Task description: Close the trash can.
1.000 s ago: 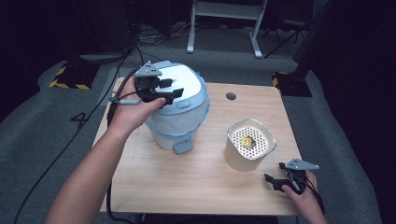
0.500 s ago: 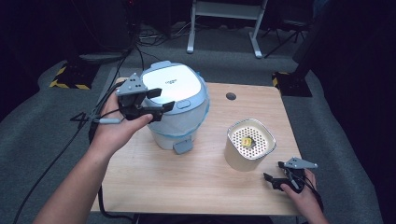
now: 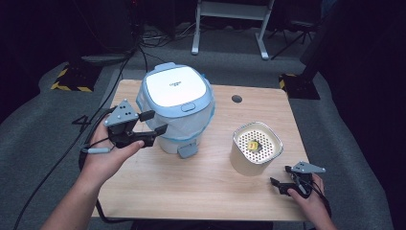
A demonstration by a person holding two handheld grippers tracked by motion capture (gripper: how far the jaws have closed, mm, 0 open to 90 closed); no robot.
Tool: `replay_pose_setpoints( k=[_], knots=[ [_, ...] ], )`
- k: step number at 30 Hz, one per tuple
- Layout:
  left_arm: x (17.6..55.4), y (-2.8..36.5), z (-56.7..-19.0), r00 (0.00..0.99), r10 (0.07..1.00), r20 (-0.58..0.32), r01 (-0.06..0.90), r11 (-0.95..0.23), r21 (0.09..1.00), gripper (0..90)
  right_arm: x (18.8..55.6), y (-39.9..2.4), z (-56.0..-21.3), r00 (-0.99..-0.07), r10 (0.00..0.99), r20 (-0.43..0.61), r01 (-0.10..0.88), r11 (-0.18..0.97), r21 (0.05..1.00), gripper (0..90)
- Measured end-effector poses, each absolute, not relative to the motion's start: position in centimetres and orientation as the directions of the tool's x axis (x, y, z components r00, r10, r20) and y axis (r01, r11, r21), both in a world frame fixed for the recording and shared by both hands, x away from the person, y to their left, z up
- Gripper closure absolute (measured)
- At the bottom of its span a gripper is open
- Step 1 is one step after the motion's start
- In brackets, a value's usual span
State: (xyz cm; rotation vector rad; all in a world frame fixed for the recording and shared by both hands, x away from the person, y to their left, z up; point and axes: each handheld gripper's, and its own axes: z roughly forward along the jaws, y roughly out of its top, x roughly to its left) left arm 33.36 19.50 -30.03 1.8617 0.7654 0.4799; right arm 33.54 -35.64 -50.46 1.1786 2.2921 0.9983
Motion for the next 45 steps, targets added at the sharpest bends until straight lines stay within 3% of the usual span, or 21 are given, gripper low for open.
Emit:
replay_pose_setpoints(
  k=[26, 45],
  knots=[
    [32.3, 22.1, -38.7, 0.699, 0.715, -0.012, 0.303, -0.28, 0.911, 39.4, 33.6, -35.5, -50.5, -0.576, 0.817, -0.009, 0.55, 0.396, 0.736, 14.4],
    [32.3, 22.4, -45.6, 0.665, 0.744, -0.061, 0.428, -0.314, 0.847, 38.0, 33.6, -35.5, -50.5, -0.576, 0.817, -0.009, 0.549, 0.395, 0.736, 14.4]
  ],
)
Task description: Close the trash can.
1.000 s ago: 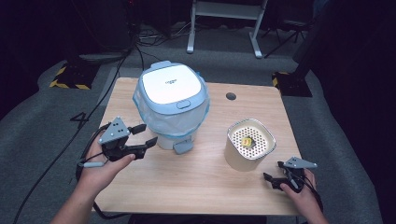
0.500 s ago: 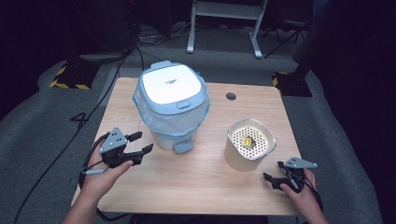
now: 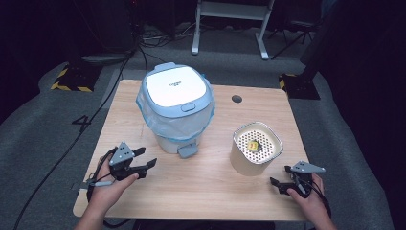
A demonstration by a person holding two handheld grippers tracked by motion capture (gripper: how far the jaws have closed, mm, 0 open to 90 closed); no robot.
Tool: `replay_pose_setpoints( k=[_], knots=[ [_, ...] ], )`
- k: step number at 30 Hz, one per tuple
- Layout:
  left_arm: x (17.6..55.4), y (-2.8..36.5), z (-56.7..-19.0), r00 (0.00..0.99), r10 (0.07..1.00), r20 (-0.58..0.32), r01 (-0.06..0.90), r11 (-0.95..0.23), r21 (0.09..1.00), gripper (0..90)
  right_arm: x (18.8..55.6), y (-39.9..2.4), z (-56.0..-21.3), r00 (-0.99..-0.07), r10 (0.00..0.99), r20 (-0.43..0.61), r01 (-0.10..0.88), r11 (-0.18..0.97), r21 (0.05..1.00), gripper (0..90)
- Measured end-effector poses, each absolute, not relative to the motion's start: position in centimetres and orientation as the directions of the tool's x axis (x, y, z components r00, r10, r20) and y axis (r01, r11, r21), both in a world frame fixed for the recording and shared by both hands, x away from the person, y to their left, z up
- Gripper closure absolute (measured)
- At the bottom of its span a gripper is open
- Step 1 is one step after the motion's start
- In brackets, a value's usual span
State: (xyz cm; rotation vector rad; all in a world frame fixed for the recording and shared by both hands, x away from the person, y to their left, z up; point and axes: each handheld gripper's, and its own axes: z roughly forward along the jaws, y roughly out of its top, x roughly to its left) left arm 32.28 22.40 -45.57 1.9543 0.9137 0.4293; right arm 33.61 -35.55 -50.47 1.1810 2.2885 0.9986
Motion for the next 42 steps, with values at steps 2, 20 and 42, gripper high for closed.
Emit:
replay_pose_setpoints(
  k=[2, 20, 42],
  knots=[
    [32.3, 22.4, -46.2, 0.666, 0.744, -0.056, 0.44, -0.33, 0.835, 38.0, 33.6, -35.5, -50.5, -0.576, 0.817, -0.009, 0.55, 0.396, 0.736, 14.4],
    [32.7, 23.0, -49.1, 0.664, 0.747, -0.049, 0.528, -0.421, 0.737, 33.5, 33.6, -35.5, -50.5, -0.576, 0.817, -0.01, 0.549, 0.396, 0.736, 14.4],
    [33.6, 23.9, -50.4, 0.615, 0.788, -0.017, 0.58, -0.438, 0.686, 14.9, 33.6, -35.5, -50.5, -0.576, 0.818, -0.01, 0.549, 0.396, 0.736, 14.4]
  ],
)
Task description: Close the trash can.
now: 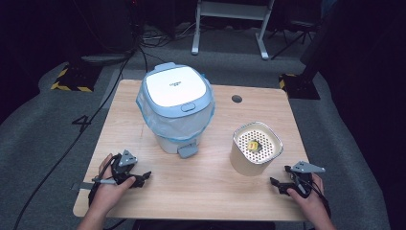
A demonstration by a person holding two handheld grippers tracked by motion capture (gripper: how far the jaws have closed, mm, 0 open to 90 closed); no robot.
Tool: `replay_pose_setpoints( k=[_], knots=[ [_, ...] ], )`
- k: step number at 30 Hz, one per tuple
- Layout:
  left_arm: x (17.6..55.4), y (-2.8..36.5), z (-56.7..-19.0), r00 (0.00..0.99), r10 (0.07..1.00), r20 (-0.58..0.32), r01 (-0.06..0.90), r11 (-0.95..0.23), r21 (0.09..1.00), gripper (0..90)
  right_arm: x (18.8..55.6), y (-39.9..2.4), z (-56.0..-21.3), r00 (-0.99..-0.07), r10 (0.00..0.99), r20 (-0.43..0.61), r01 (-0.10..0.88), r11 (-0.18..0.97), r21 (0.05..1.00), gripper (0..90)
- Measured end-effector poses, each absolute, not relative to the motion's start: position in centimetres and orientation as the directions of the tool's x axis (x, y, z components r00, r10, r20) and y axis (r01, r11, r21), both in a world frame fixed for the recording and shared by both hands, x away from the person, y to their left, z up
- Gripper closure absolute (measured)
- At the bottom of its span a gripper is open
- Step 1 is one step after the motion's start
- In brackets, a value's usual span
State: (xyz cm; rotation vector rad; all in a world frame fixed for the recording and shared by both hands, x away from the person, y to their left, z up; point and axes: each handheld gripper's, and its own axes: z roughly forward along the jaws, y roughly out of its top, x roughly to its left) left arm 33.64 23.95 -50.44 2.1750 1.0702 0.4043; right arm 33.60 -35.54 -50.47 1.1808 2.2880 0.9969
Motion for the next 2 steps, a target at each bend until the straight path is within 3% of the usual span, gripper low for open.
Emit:
replay_pose_setpoints(
  k=[2],
  knots=[
    [33.47, 23.81, -50.48, 0.601, 0.799, -0.023, 0.59, -0.423, 0.688, 14.7, 33.6, -35.54, -50.47, -0.576, 0.818, -0.01, 0.549, 0.396, 0.736, 14.4]
  ],
)
